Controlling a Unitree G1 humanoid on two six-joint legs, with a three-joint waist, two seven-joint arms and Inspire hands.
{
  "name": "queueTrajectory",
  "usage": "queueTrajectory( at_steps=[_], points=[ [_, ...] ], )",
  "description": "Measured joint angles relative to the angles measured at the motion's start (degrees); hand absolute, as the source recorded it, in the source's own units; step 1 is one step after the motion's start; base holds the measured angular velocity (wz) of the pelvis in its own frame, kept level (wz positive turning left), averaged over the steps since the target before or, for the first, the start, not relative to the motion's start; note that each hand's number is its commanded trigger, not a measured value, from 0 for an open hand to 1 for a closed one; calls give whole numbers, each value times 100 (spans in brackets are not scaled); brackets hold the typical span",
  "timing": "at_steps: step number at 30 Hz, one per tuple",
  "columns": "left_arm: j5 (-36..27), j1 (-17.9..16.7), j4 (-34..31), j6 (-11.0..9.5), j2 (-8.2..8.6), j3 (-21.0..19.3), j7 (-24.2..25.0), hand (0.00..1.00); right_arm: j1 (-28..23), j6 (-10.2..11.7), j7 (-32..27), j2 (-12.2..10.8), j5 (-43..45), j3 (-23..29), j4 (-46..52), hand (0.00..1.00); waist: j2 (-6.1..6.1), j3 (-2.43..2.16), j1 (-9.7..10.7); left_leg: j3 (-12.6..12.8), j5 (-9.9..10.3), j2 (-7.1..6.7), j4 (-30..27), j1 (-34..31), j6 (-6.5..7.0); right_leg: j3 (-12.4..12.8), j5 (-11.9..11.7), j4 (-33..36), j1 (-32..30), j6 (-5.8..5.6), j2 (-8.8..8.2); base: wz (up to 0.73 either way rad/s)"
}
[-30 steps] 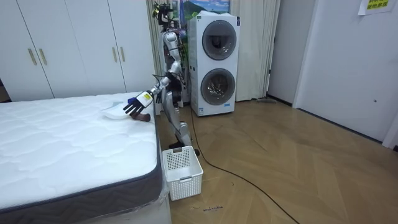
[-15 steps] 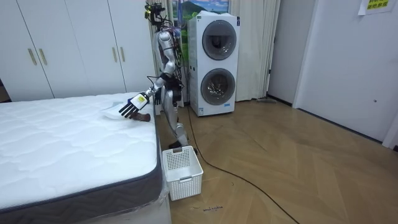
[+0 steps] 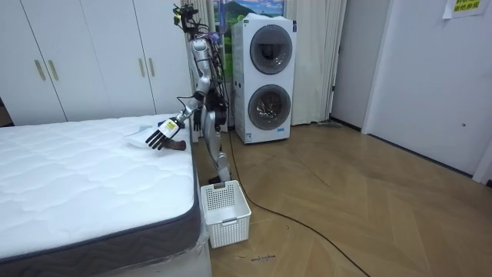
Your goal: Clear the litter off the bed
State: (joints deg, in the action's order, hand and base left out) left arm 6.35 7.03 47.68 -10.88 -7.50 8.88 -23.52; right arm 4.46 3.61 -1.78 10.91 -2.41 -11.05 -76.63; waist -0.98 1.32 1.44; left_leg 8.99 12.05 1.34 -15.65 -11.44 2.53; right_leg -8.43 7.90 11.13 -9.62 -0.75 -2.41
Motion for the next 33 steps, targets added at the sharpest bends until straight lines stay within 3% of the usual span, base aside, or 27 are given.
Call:
queueTrajectory(
  at_steps=[9,13,33],
  points=[
    [-10,92,768,3,43,185,186,0,156,-5,-24,14,-24,-217,-15,0,35,24,137,12,-1,0,-108,-93,2,-133,0,178,-130,0,-43,-2],
    [-11,98,846,8,70,335,313,0,232,-3,-76,31,-147,-317,-15,0,67,58,153,15,-3,9,-181,-218,7,-117,4,307,-290,7,-48,-2],
    [8,357,1031,-11,162,492,352,0,360,20,-304,11,-236,-577,14,0,53,78,147,19,10,40,-570,-711,43,-142,41,826,-856,63,-98,0]
  ],
)
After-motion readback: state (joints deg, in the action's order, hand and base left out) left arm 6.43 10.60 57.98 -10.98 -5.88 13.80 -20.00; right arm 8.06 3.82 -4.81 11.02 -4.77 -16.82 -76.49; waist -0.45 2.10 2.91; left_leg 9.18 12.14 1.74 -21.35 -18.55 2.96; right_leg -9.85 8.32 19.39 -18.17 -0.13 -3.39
